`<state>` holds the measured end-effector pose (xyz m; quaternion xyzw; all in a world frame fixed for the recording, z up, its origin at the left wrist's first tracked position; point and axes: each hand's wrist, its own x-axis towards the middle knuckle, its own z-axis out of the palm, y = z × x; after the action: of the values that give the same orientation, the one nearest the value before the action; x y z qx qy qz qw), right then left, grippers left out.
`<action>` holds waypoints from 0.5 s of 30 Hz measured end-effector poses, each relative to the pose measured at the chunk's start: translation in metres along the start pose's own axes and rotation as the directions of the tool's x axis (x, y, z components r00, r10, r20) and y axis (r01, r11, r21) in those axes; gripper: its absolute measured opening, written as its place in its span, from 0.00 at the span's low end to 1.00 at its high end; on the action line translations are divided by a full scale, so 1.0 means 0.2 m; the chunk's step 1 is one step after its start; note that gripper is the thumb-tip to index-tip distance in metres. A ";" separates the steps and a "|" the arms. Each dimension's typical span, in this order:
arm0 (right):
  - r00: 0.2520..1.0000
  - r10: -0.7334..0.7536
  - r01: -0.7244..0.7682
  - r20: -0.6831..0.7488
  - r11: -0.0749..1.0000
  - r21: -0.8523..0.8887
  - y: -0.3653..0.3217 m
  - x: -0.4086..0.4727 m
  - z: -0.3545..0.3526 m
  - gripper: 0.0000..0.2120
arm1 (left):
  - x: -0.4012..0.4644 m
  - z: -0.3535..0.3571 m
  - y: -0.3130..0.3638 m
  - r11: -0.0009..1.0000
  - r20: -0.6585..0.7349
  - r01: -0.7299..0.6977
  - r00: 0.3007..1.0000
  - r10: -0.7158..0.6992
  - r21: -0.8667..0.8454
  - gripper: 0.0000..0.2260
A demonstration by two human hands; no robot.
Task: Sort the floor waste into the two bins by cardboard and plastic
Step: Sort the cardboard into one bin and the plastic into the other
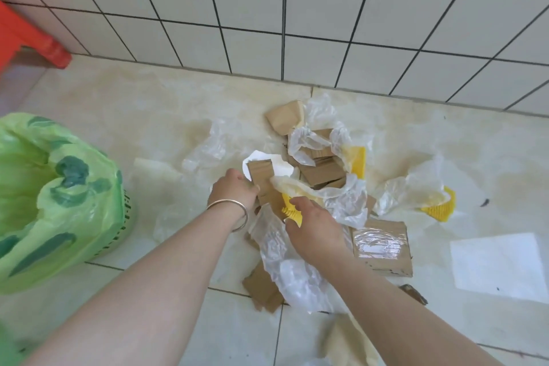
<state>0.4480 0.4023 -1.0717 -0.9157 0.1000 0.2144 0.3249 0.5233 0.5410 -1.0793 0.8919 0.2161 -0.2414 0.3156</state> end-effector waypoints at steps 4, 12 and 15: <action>0.999 0.024 -0.022 -0.032 0.998 0.052 -0.05 0.07 0.09 0.18 | 0.13 0.08 -0.01 0.930 -0.143 0.004 0.988 -0.061 -0.367 0.22; 0.999 -0.006 -0.001 0.032 0.976 0.218 -0.13 0.20 0.21 0.24 | 0.34 0.16 -0.12 0.907 -0.055 0.005 0.998 -0.031 -0.421 0.36; 0.997 0.000 -0.020 0.074 0.963 0.268 -0.15 0.26 0.25 0.28 | 0.35 0.17 -0.10 0.905 -0.021 -0.003 1.000 -0.007 -0.425 0.32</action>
<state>0.4870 0.4546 -1.1142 -0.8542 0.1209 0.2339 0.4483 0.5576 0.5488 -1.1517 0.8042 0.2678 -0.1789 0.4995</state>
